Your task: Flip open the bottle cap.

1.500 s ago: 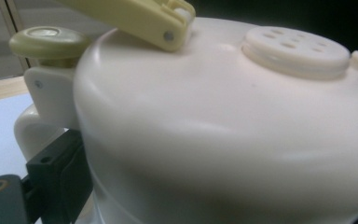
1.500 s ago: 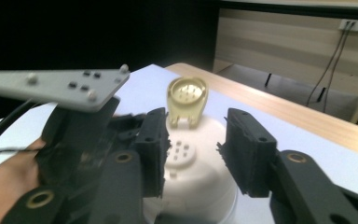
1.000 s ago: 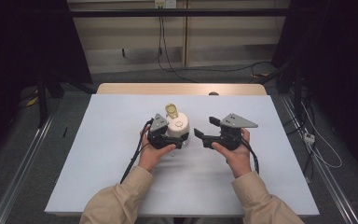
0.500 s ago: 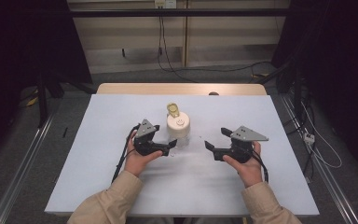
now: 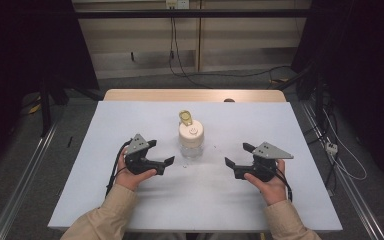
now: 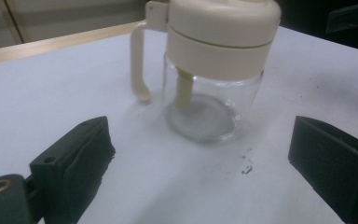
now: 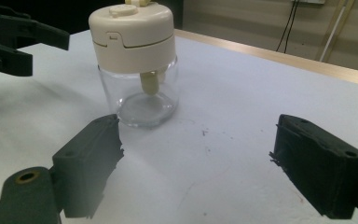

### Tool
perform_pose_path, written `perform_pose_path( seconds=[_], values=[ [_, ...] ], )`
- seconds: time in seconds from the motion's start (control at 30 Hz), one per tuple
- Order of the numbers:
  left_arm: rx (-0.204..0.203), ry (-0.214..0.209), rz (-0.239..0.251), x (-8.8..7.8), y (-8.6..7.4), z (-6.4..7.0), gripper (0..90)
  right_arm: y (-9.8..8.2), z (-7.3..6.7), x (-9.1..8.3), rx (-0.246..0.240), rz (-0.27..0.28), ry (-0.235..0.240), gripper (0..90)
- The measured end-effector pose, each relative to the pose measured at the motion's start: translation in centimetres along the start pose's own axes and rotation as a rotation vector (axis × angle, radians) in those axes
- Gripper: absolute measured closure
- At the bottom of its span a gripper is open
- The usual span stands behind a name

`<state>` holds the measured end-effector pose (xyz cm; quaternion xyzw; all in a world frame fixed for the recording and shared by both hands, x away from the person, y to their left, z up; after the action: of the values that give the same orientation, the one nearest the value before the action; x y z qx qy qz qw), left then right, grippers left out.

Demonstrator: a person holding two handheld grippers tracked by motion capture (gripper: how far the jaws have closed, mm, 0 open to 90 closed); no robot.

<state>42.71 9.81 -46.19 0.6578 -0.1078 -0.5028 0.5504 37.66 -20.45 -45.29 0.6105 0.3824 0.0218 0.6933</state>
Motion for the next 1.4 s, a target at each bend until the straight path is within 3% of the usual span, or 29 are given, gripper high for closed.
perform_pose_path(
  seconds=[0.13, 0.2, 0.57, 1.4],
  values=[
    [0.003, 0.006, 0.003, -1.1, -0.5, -0.3, 5.5, -0.3, -0.1, -0.3, -0.004, 0.004, 0.000, 14.0],
    [-0.015, 0.002, 0.007, -1.5, -0.7, -0.4, 5.5, -0.5, -0.2, -0.5, -0.007, 0.003, 0.004, 13.9],
    [-0.004, 0.038, -0.001, -3.3, -2.0, -1.2, 5.8, -1.2, -0.3, -1.3, -0.004, 0.012, -0.001, 13.2],
    [-0.017, 0.056, -0.016, -5.8, -4.1, -2.3, 6.0, -3.5, 0.5, -2.8, 0.003, -0.017, -0.026, 13.5]
  ],
)
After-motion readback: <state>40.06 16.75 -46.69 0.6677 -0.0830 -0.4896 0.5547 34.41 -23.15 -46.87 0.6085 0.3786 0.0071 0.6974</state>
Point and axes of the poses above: each handheld gripper's, and its own axes: x roughly forward along the jaws, y roughly out of its top, z roughly to its right, the point moved 6 cm from there along x, roughly forward along the jaws, and after that the axes turned 10 degrees about -z, right-handed, at the moved point
